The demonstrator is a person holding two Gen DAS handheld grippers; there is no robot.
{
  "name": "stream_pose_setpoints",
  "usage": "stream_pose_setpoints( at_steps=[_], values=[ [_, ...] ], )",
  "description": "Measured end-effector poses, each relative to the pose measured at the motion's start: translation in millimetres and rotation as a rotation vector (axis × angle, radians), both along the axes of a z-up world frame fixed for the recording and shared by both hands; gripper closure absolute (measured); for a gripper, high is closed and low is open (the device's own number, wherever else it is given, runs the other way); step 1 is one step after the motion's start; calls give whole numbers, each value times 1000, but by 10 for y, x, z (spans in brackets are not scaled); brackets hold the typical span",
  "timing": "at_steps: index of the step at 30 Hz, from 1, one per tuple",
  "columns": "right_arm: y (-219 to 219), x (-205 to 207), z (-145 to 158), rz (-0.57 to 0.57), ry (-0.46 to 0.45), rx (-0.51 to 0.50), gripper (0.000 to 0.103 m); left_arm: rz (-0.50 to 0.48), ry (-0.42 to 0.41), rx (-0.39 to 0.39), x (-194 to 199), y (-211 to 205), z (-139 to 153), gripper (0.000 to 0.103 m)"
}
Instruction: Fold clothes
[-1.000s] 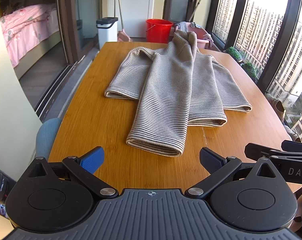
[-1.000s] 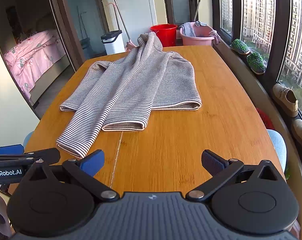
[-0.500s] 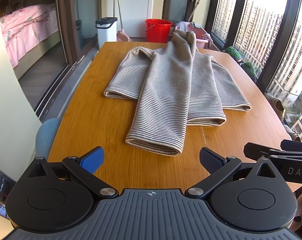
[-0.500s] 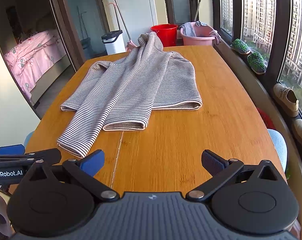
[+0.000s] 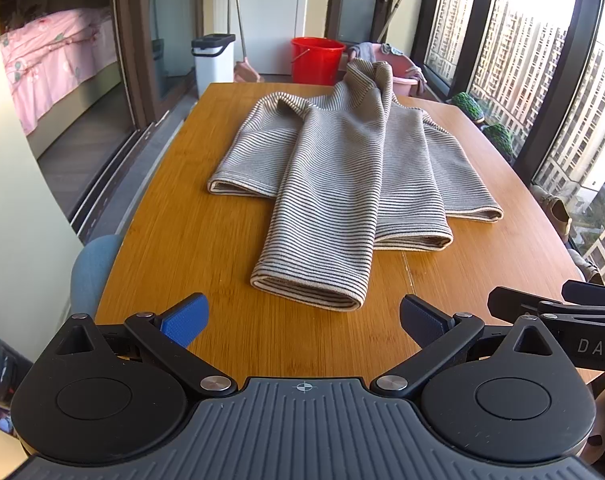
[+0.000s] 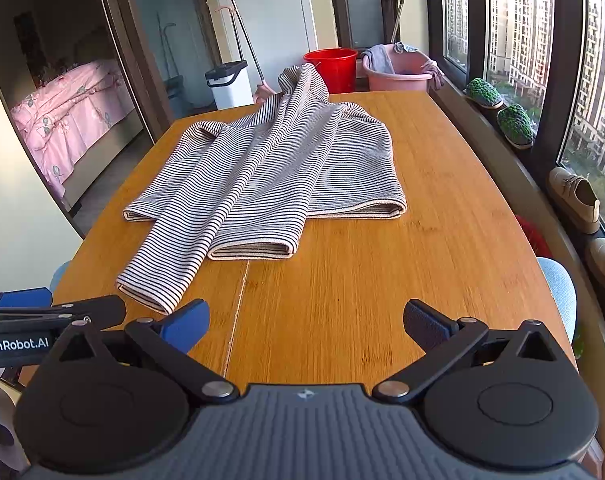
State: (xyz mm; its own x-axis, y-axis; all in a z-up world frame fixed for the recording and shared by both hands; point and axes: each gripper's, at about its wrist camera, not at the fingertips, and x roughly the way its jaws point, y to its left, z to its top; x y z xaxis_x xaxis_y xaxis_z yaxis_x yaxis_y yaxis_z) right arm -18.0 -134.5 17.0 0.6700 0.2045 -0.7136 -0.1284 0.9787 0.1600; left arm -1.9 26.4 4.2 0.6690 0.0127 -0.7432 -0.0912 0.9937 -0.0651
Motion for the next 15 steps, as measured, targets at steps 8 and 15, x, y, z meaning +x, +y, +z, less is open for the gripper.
stream_pose_setpoints(
  at_steps=[8, 15],
  values=[
    [0, 26, -14, 2, 5, -3, 0, 12, 1, -9, 24, 35, -7, 0],
    [-75, 138, -56, -25, 19, -1, 0, 14, -24, -1, 200, 128, 47, 0]
  ],
)
